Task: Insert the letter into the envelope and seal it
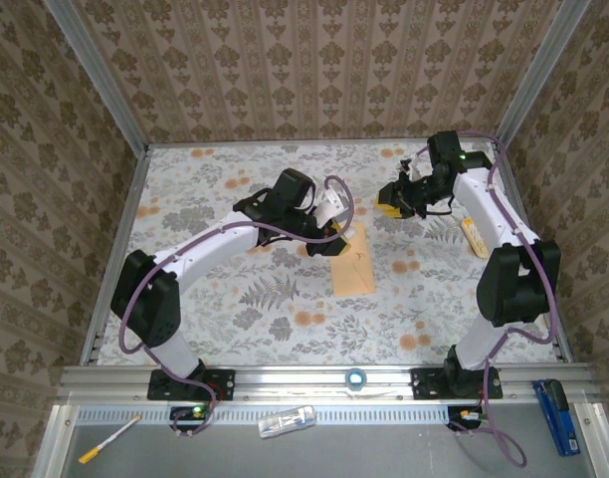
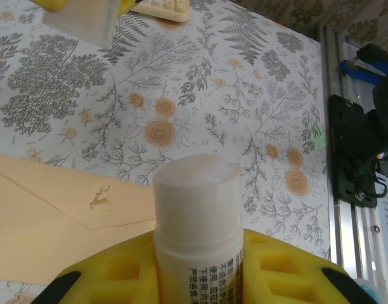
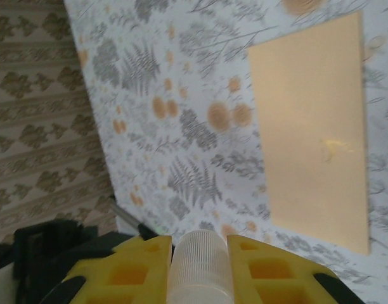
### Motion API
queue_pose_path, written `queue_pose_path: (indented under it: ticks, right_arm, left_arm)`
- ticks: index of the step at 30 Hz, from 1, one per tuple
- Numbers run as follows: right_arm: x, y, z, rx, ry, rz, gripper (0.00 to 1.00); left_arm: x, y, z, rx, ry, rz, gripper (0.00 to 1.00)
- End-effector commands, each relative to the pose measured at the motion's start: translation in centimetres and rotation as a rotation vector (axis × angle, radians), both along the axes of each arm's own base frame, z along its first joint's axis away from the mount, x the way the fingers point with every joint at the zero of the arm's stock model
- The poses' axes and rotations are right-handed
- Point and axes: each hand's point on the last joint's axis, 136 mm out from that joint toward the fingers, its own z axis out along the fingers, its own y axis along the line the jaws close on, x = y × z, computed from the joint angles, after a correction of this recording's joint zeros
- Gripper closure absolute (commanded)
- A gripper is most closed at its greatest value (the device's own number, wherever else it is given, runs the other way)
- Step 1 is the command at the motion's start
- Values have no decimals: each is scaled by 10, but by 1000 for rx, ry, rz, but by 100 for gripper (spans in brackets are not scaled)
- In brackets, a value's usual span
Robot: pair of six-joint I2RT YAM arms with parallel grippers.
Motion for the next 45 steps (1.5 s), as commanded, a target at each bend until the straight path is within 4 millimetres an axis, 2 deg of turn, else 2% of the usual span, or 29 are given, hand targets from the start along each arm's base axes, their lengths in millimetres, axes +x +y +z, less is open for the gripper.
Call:
queue_pose_path:
  ticks: [1, 7, 16, 25, 45]
  right_arm:
    - [-23, 11, 34, 103, -16, 64, 76]
    - [-39, 14, 43, 144, -22, 78, 76]
    - [-57, 17, 40, 171, 13, 90, 76]
    - [-62, 20, 42, 191, 15, 99, 75]
    - [-74, 39, 36, 226, 47, 160, 75]
  left_arm:
    - [-14, -3, 21, -42, -69, -88, 100]
    - [-17, 3, 14, 23, -93, -119, 100]
    - [-18, 0, 15, 62, -140, -141, 100]
    - [-20, -6, 10, 81, -140, -160, 100]
    - [-17, -14, 5, 125, -167, -173, 100]
